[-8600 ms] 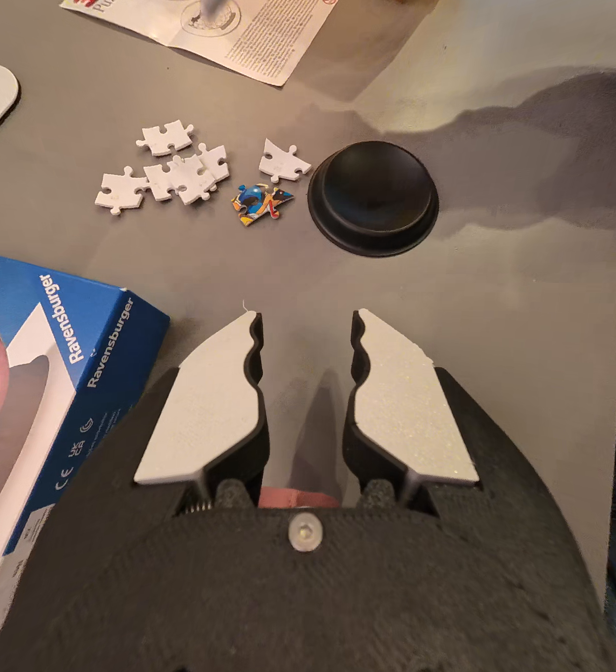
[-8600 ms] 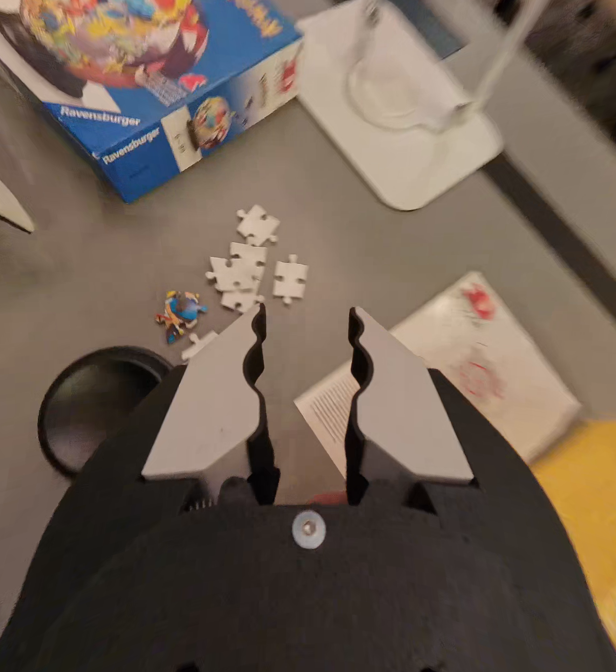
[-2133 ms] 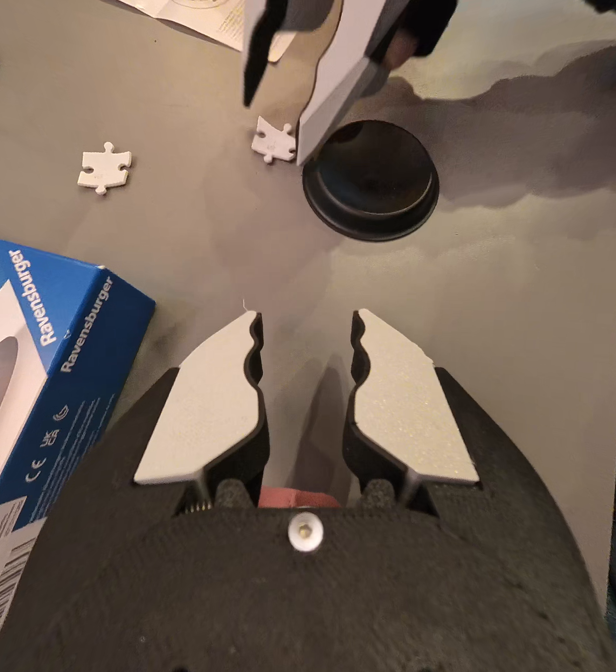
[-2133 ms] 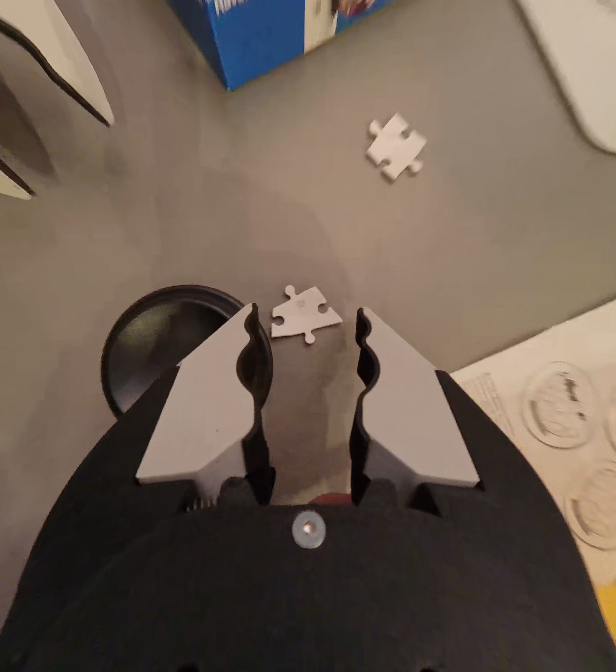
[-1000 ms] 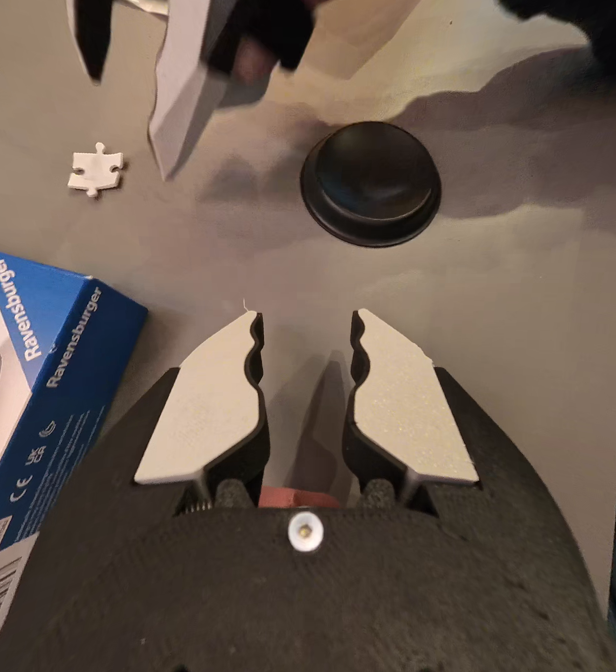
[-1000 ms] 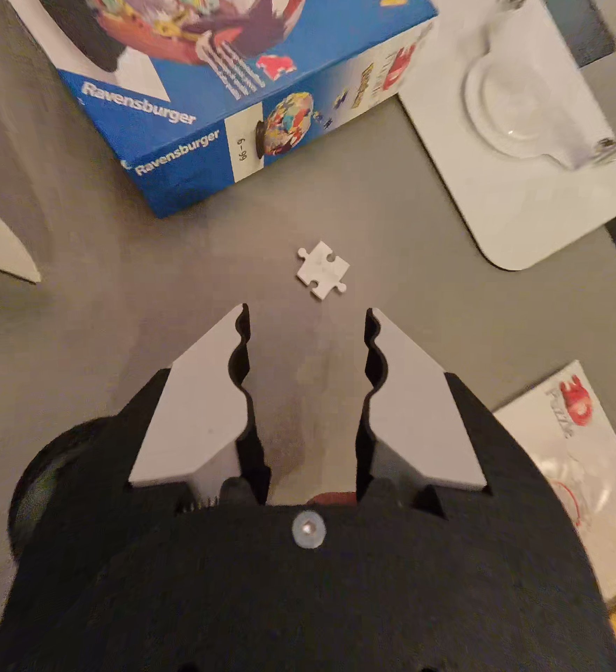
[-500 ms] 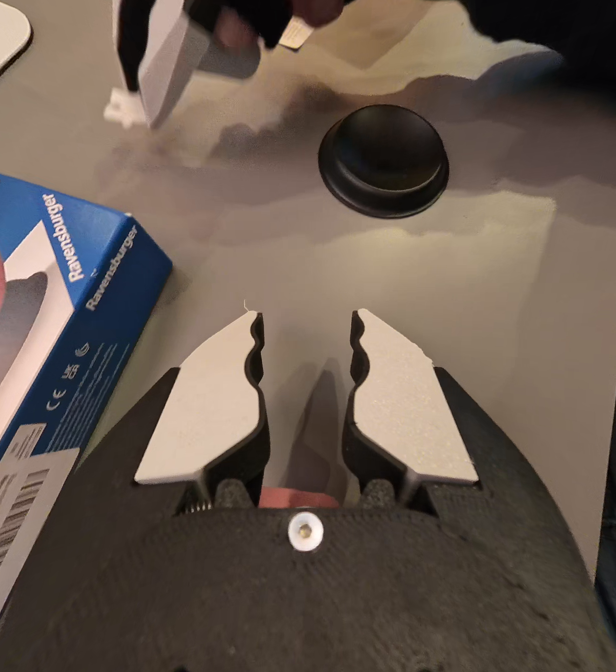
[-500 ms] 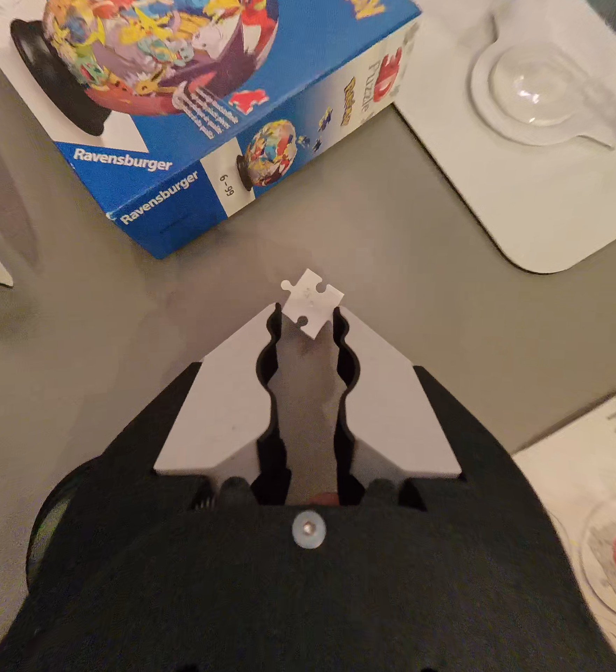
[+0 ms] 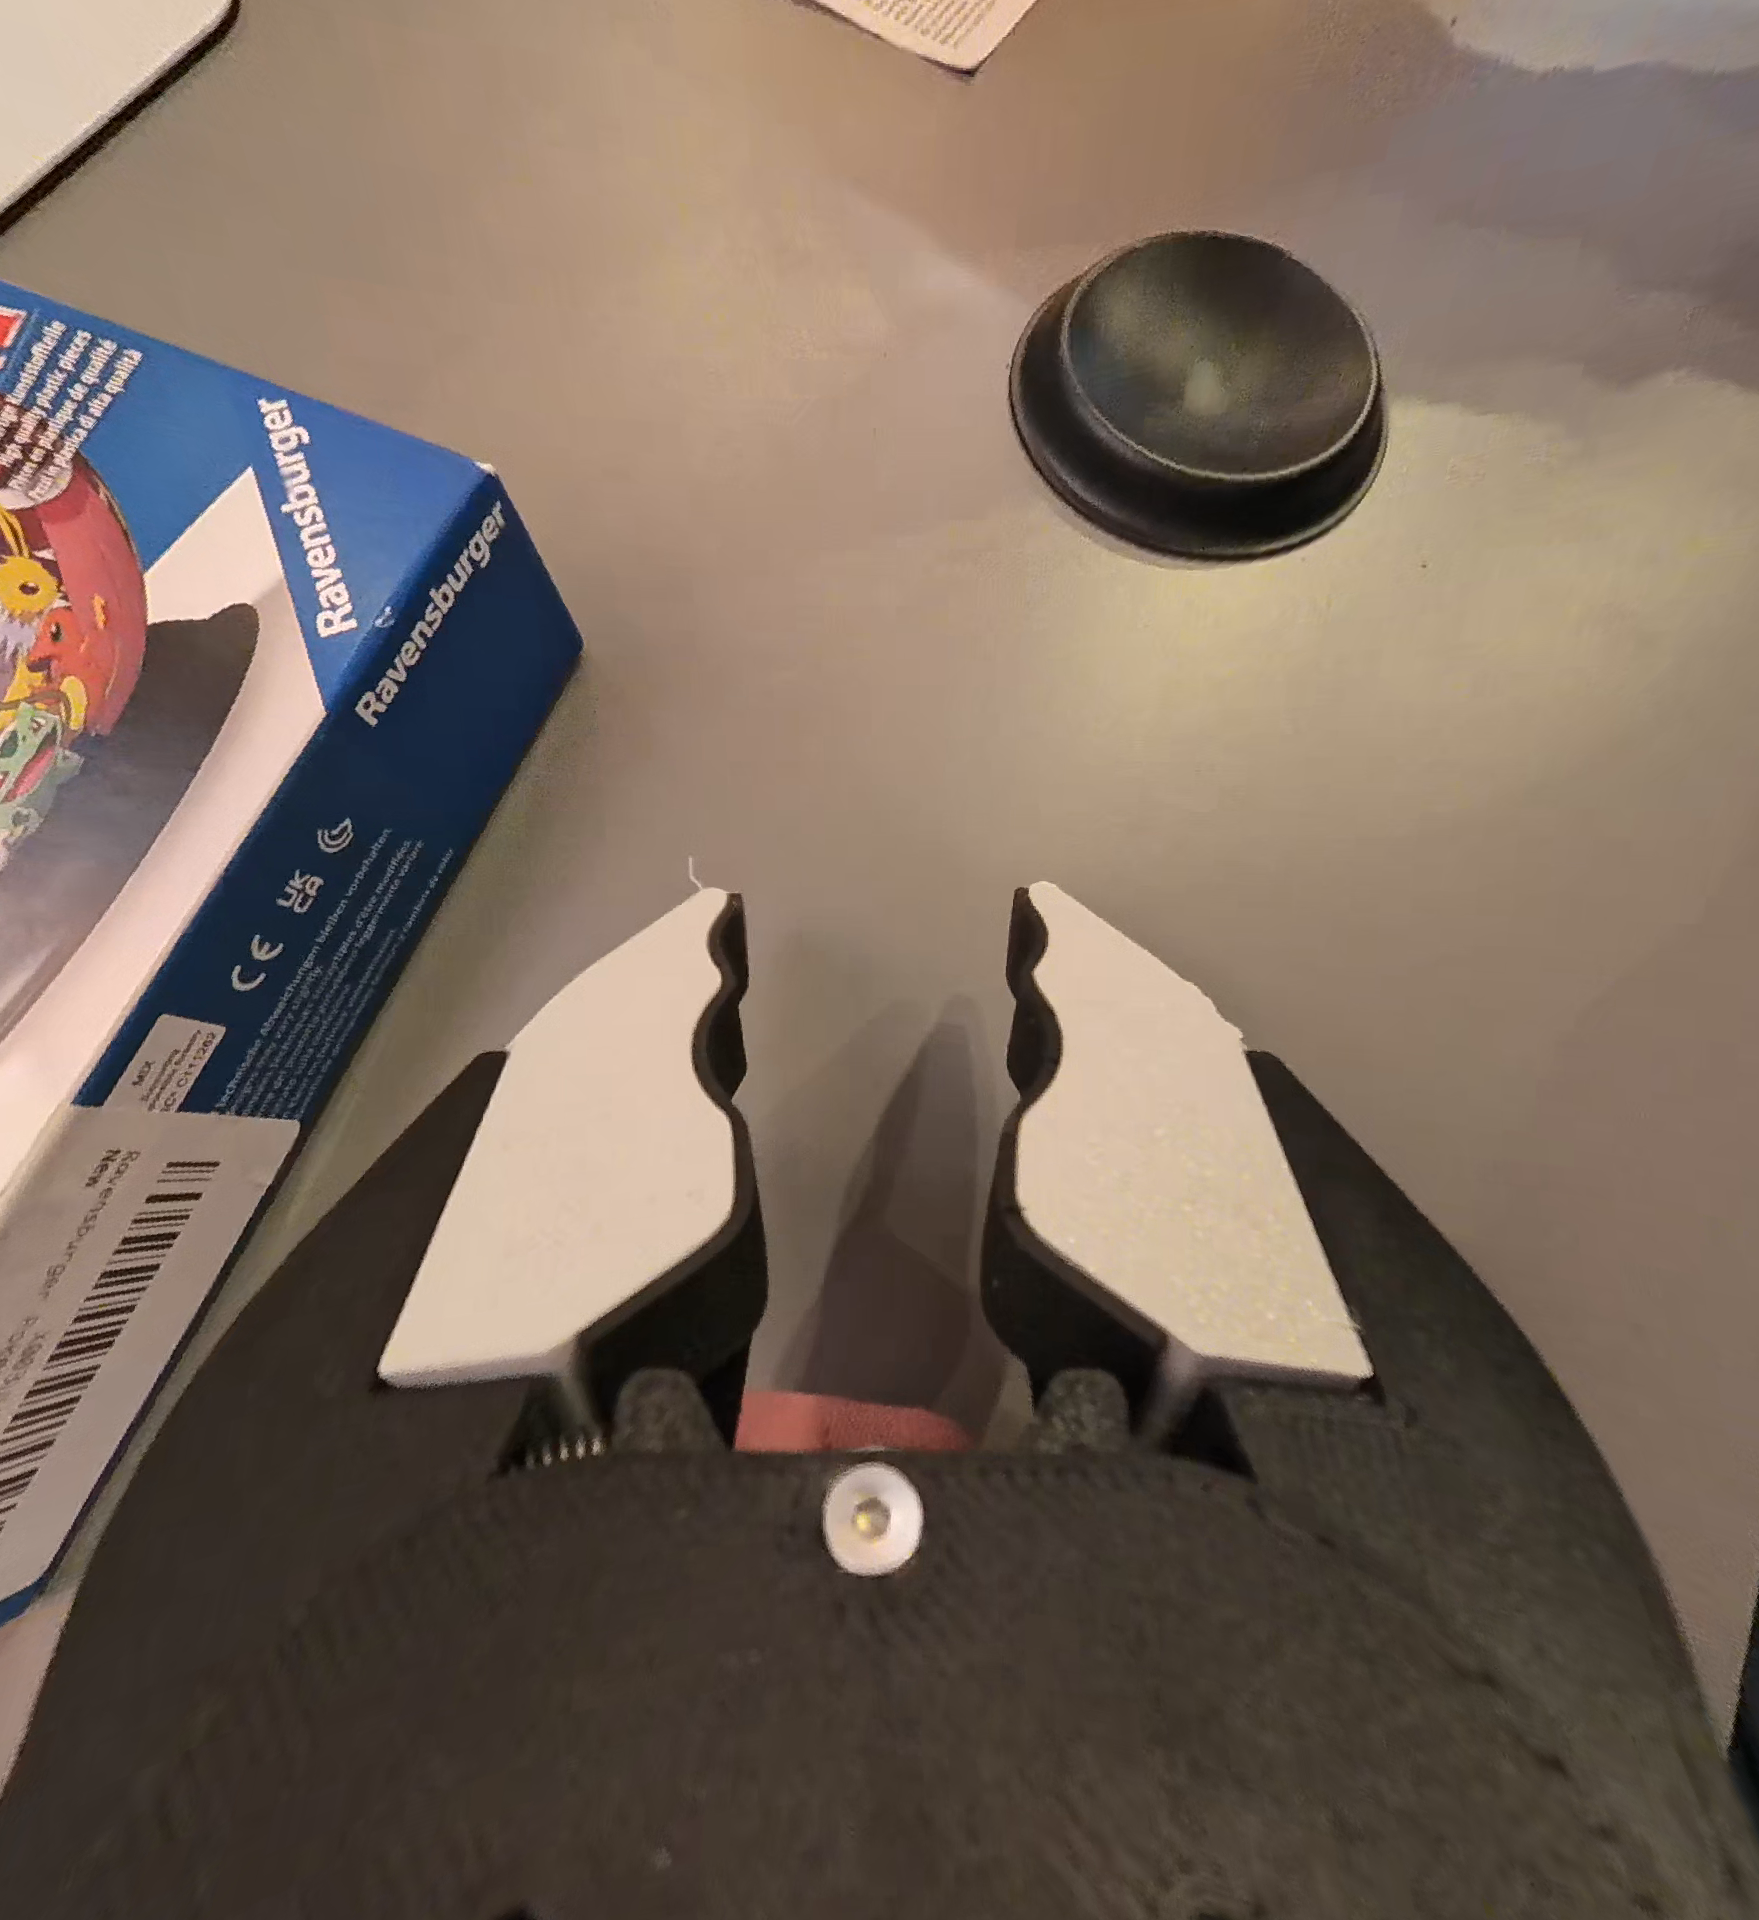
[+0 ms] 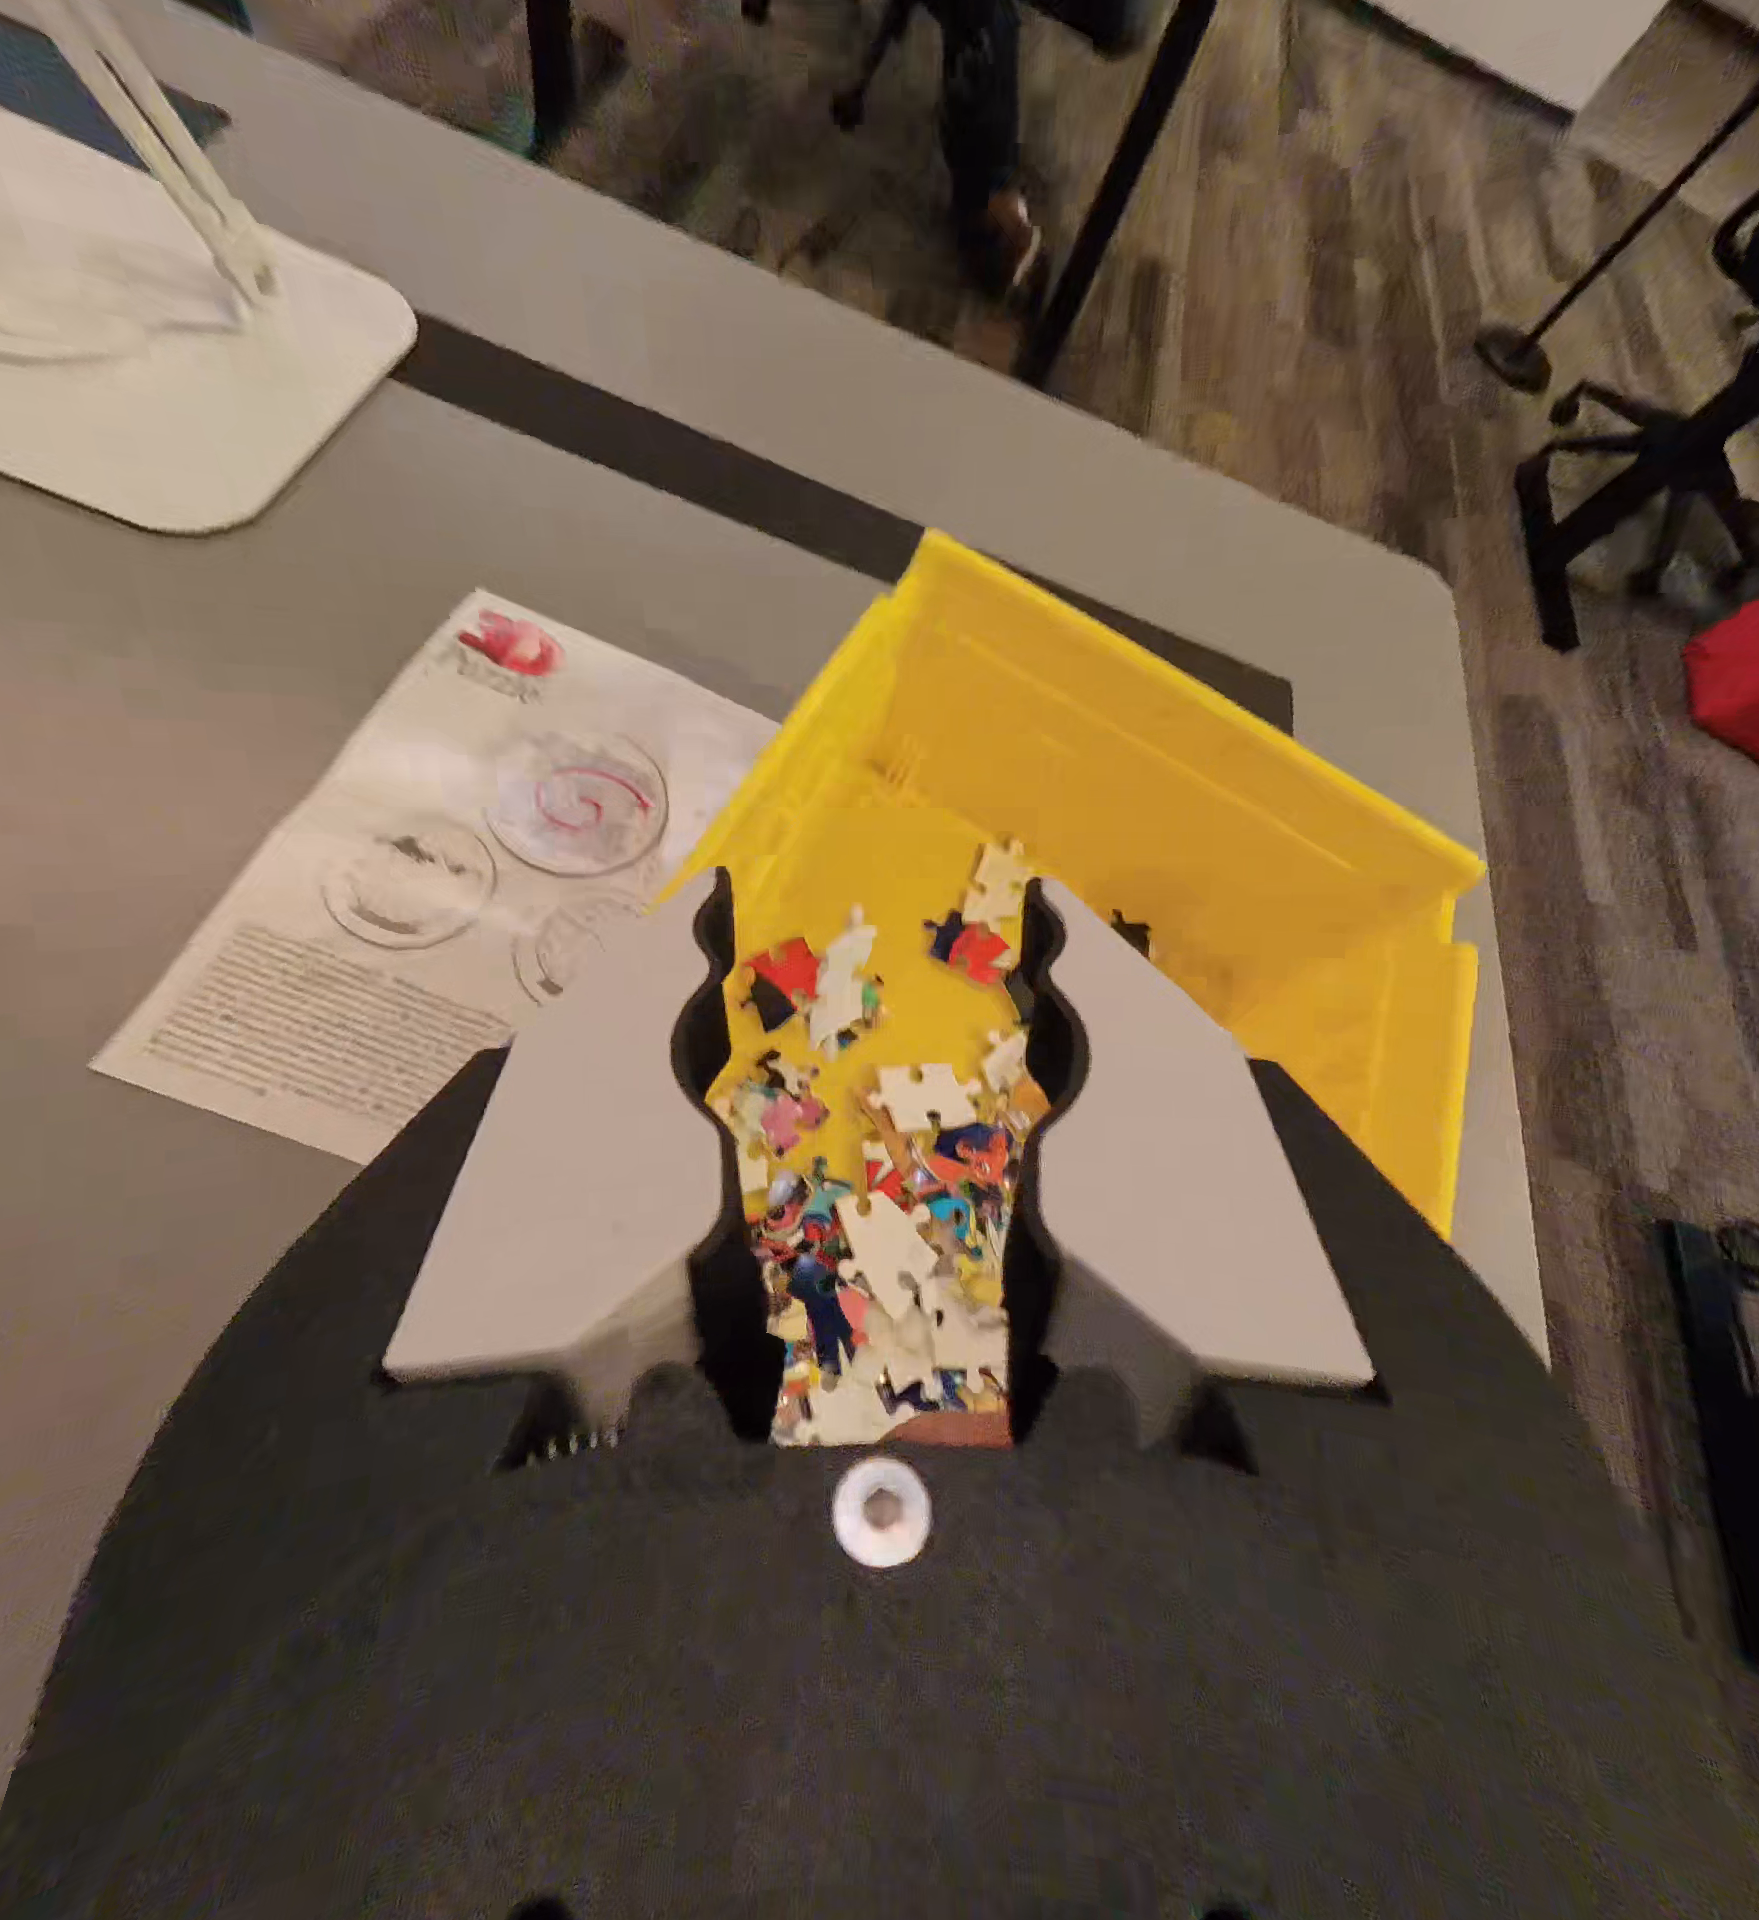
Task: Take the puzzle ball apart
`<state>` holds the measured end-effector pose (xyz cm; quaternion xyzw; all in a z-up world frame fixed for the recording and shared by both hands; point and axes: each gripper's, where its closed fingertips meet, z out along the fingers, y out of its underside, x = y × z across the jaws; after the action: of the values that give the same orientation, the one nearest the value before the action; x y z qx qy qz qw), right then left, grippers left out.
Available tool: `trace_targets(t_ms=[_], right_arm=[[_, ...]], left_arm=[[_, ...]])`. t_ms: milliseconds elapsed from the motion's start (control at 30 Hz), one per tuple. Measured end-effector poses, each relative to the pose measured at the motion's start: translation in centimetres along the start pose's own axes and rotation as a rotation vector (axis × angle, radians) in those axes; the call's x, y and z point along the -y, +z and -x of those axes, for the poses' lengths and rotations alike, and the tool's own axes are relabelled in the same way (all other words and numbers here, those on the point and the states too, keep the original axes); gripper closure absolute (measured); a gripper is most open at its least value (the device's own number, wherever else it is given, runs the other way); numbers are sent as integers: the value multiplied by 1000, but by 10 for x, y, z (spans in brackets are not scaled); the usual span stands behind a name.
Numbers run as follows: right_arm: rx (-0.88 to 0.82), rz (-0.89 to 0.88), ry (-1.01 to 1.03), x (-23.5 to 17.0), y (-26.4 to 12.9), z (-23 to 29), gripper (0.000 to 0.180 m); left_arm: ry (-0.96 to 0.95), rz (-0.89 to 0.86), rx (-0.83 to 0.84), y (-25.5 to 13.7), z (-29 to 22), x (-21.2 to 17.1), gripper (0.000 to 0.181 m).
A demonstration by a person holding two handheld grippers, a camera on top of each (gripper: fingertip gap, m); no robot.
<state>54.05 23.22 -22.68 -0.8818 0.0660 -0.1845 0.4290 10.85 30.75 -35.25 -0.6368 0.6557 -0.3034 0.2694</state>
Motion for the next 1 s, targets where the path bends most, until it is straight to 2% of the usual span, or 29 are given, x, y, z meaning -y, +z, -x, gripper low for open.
trace_targets(t_ms=[33,67,133,233,500,733,900,1000], right_arm=[[-15,34,0,-11,3,-5,120],[-33,52,-5,-18,4,-8,116],[-31,28,-4,-19,1,-8,120],[5,-79,-7,-3,-14,4,140],[195,-165,-49,14,-44,74,136],[359,-209,-121,20,-60,157,121],[464,-170,-180,5,-54,215,106],[526,-121,-144,-7,-47,234,96]], left_arm=[[-2,-4,3,0,0,1,133],[-2,-7,8,1,1,3,132],[2,-6,25,3,2,5,130],[9,-2,51,5,4,8,124],[-16,-48,99,4,8,18,109],[-15,-76,181,-2,14,28,94],[-34,55,254,7,19,5,92],[-87,83,255,12,17,-3,81]])
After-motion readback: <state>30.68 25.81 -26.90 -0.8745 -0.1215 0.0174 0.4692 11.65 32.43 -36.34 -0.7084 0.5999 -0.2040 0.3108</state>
